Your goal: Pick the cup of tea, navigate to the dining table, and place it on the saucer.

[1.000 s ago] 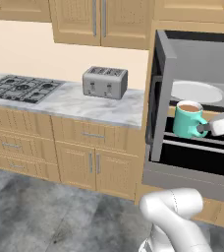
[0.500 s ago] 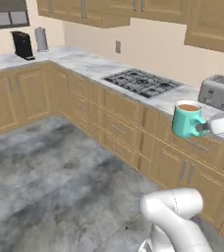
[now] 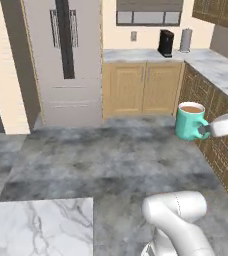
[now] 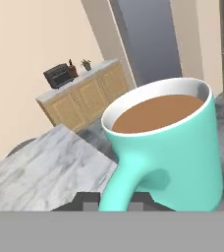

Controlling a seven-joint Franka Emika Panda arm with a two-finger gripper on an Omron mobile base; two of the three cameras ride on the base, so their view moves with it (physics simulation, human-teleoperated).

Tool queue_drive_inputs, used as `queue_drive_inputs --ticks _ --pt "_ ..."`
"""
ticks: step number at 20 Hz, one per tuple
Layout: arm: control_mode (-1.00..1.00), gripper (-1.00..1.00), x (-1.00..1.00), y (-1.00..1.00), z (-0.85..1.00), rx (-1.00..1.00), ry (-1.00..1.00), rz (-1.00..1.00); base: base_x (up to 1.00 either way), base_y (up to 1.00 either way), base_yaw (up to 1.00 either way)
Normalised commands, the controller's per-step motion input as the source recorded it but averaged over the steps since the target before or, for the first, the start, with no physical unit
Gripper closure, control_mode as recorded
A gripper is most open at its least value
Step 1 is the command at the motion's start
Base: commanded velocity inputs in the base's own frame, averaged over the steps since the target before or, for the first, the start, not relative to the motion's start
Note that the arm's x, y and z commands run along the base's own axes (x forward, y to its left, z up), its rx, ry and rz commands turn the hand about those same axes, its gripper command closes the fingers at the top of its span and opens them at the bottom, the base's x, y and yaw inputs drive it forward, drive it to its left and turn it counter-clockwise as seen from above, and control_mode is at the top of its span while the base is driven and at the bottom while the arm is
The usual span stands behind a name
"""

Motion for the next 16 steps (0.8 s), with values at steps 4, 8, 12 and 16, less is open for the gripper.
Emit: queue_drive_inputs --ticks 4,8,12,16 --pt "1.0 1.0 0.0 0.0 0.0 0.0 0.0 0.0 0.0 0.0 1.0" --pt "1.0 1.0 0.0 0.0 0.0 0.0 0.0 0.0 0.04 -0.02 1.0" --pt "1.0 1.0 0.0 0.0 0.0 0.0 0.0 0.0 0.21 -0.24 0.93" --pt "1.0 1.0 0.0 0.0 0.0 0.0 0.0 0.0 0.35 -0.3 0.87"
